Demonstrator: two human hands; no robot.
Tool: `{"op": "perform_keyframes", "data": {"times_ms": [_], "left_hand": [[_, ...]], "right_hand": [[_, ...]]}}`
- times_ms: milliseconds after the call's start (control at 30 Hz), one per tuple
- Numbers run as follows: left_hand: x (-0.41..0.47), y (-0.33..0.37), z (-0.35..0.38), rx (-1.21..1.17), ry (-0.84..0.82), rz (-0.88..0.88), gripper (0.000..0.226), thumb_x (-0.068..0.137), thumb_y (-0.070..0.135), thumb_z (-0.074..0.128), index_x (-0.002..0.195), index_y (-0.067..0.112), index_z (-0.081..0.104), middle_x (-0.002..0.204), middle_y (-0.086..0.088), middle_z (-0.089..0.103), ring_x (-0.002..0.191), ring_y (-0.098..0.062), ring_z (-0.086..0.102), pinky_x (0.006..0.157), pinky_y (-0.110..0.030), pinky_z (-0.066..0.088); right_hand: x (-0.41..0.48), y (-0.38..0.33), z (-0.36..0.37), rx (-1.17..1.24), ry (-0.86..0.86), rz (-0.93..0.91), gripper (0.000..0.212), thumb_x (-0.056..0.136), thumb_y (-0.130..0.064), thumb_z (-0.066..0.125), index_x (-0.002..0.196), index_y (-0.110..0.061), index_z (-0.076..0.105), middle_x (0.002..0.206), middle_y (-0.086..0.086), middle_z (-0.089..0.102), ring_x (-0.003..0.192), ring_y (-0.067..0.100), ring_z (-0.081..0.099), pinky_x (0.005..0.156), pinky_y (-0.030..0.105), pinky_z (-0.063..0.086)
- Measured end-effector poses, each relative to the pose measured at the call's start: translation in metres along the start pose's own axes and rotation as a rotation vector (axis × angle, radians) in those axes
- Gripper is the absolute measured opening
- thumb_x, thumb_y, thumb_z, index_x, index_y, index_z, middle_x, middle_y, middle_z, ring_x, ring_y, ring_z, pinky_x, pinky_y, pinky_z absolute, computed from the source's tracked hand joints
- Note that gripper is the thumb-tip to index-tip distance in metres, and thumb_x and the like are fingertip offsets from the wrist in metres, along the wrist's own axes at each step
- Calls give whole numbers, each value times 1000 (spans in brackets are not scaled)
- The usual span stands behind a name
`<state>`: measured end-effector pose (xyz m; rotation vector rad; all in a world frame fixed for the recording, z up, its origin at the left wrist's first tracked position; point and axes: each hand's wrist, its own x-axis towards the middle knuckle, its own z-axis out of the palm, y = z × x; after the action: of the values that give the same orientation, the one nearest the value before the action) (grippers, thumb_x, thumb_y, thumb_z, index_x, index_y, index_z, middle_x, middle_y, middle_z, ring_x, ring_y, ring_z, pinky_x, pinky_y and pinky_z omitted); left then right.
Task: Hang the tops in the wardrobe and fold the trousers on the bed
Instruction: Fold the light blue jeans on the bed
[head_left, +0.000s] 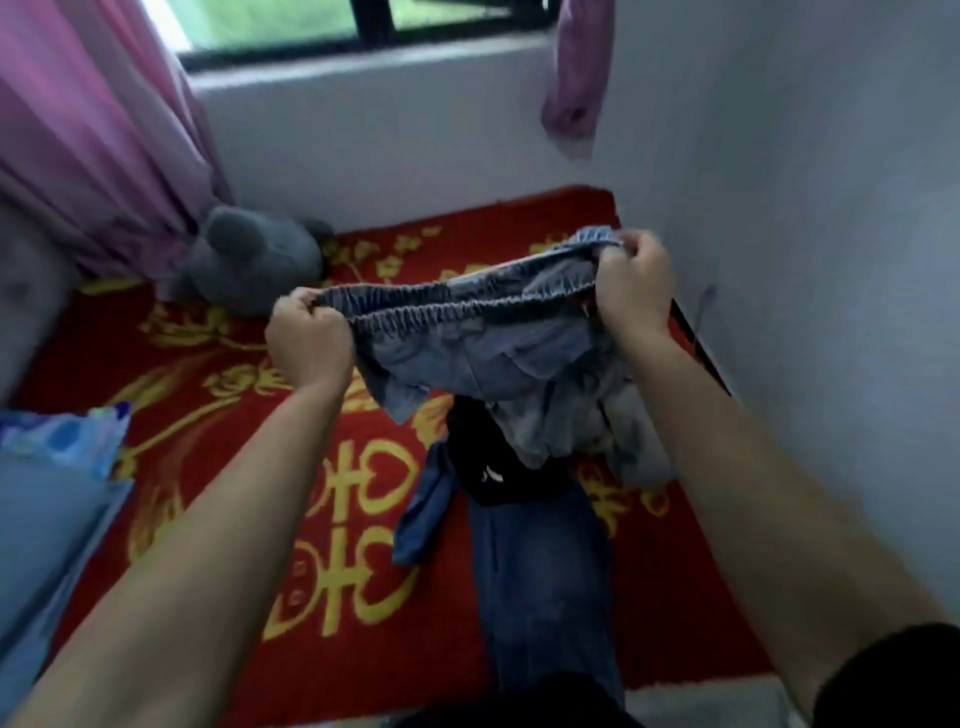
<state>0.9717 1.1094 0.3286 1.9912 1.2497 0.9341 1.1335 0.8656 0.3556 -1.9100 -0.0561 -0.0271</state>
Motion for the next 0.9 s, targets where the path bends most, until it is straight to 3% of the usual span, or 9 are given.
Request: {"op": "perform_keyframes", "data": {"times_ms": [167, 300, 367, 433, 533, 633, 767, 833, 900], "left_hand": [[62, 64, -96, -378, 326, 89, 39, 73, 19, 43, 95, 4, 71, 94, -16, 71, 91, -29, 64, 84, -35, 49], [85, 77, -155, -449, 353, 216, 38, 76, 21, 48, 111, 13, 61, 90, 6, 60, 78, -12, 57, 78, -28, 48], [97, 76, -178, -450, 393, 269, 41, 76, 19, 45, 115, 16, 57, 101, -2, 58, 87, -15, 57, 82, -28, 47], [114, 71, -201, -465, 495, 306, 43, 74, 15, 42, 115, 15, 57, 113, -13, 58, 102, -21, 58, 92, -27, 46], [140, 63, -230, -570, 526, 304, 45, 73, 11, 37, 113, 9, 58, 98, 3, 62, 92, -13, 59, 85, -16, 45], [173, 45, -257, -630, 515, 260, 49, 75, 6, 34, 118, 7, 56, 94, 11, 56, 88, -7, 54, 78, -3, 37], [228, 8, -309, -564, 471, 263, 39, 77, 10, 33, 111, 13, 53, 99, 4, 54, 88, -9, 50, 74, -4, 33], [250, -11, -332, -579, 486, 256, 32, 75, 13, 33, 103, 21, 46, 98, 4, 54, 84, -9, 49, 74, -6, 33], [267, -29, -347, -669, 550, 337, 33, 72, 11, 32, 101, 22, 42, 97, 2, 53, 83, -9, 50, 80, -12, 39]], "right_hand": [[-14, -125, 6, 219, -12, -438, 28, 77, -9, 47, 103, -17, 50, 103, 1, 58, 94, 15, 53, 79, 14, 37], [-38, -186, 17, 400, -27, -442, 44, 76, 3, 41, 114, -20, 47, 103, -7, 52, 86, -9, 51, 68, -1, 33], [-57, -203, 25, 458, 33, -507, 51, 75, 6, 39, 117, -21, 49, 114, -3, 55, 101, 2, 53, 84, 8, 39], [-74, -216, 36, 433, 22, -600, 53, 75, 7, 40, 121, -17, 53, 123, 4, 55, 108, 2, 52, 96, 14, 38], [-98, -239, 57, 381, -8, -656, 52, 79, 5, 41, 125, -16, 54, 125, 6, 53, 102, -12, 46, 92, 4, 34], [-127, -256, 87, 327, -5, -729, 52, 78, 4, 41, 125, -16, 54, 123, 4, 54, 106, 3, 49, 95, 13, 37], [-145, -301, 137, 34, -154, -681, 46, 89, -2, 40, 128, -19, 57, 111, -2, 60, 91, 11, 53, 70, 17, 36], [-156, -322, 164, -2, -151, -629, 43, 92, -5, 41, 128, -20, 60, 114, -6, 60, 95, 8, 52, 69, 12, 36], [-181, -331, 193, 114, -43, -716, 48, 85, -2, 40, 125, -20, 59, 111, -10, 58, 100, 9, 52, 74, 5, 35]]}}
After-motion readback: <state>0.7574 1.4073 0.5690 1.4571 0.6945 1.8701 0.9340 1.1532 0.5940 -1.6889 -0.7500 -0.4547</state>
